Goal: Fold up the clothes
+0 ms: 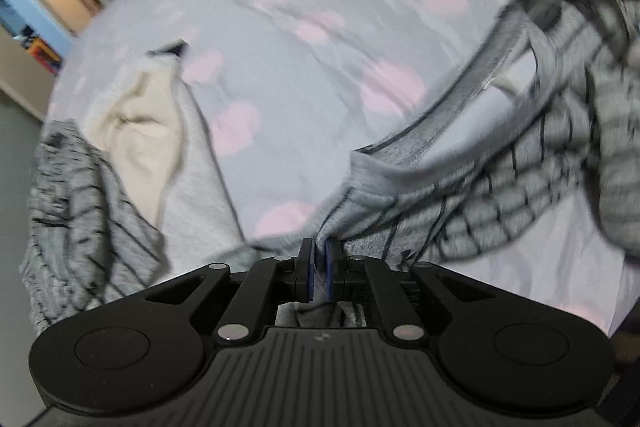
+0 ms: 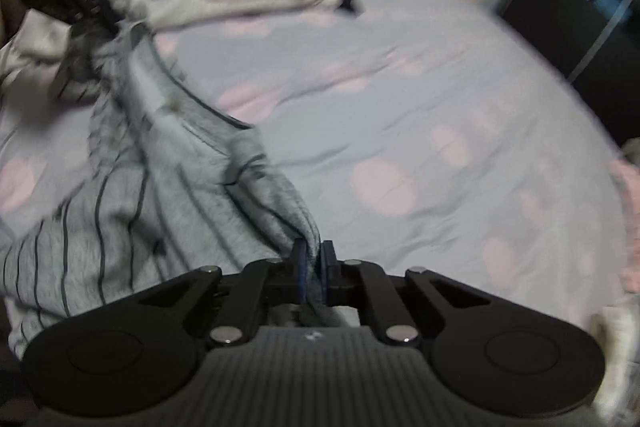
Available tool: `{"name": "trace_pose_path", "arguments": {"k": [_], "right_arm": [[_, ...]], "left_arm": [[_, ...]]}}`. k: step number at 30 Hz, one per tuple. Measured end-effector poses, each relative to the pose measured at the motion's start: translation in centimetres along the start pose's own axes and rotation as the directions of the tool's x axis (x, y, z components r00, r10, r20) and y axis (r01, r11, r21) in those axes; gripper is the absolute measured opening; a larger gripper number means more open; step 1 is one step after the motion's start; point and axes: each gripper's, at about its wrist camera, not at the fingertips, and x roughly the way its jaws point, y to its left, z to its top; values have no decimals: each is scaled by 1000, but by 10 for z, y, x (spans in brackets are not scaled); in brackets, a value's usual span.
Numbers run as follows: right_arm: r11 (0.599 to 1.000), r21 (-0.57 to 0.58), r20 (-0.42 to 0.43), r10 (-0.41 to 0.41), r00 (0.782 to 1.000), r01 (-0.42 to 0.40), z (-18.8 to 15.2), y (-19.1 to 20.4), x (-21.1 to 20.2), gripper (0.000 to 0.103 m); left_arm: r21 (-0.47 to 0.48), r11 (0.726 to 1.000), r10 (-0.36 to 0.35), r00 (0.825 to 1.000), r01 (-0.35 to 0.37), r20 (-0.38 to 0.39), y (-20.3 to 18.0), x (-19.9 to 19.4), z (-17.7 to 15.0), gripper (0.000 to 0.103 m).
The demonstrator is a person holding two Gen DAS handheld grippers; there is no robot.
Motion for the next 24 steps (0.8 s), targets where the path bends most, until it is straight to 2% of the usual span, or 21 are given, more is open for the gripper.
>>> {"name": "trace_pose_path", "arguments": {"k": [3, 5, 7, 10, 13, 16, 20, 24], "right_arm": [[994, 22, 45, -106, 993, 105, 9, -1, -36, 6], [986, 39, 71, -162, 984, 160, 16, -3, -60, 5], [975, 57, 96, -219, 971, 214, 23, -5, -85, 5], [952, 86, 131, -302, 944, 293, 33, -8, -121, 5], [922, 119, 164, -384, 909, 368, 44, -11, -158, 5], [888, 148, 190, -458, 869, 435, 53, -13, -193, 5], [891, 127, 163, -452, 877, 436, 50, -6, -200, 5], [894, 161, 107, -436, 893, 418, 27, -7, -191, 5]], "left_arm": [[-79, 997, 23, 996, -16, 88, 12, -30, 11, 3], [-127, 991, 56, 985, -35, 161, 21, -56, 23, 0], [-165, 983, 117, 968, -81, 224, 28, -86, 35, 0], [-214, 970, 181, 924, -112, 336, 41, -142, 54, 0], [-171, 980, 162, 900, -99, 405, 40, -183, 68, 0], [-59, 992, 126, 909, -111, 397, 20, -186, 77, 0], [38, 996, 67, 938, -85, 341, -6, -155, 81, 0], [83, 996, -1, 961, -23, 278, -24, -115, 78, 5]]}}
